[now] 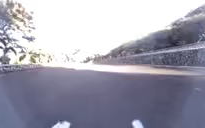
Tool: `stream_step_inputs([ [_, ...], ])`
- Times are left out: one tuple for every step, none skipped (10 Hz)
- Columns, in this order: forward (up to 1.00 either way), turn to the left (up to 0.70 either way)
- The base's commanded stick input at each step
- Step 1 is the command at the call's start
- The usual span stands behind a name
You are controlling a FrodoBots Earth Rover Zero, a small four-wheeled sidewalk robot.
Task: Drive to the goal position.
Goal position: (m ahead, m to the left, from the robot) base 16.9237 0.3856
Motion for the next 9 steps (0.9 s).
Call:
stream_step_inputs([
  [0.50,0.00],
  [0.50,0.00],
  [0.50,0.00],
  [0.50,0.00],
  [0.50,0.00],
  [0.50,0.00],
  [0.50,0.00],
  [0.50,0.00],
  [0.50,0.00],
])
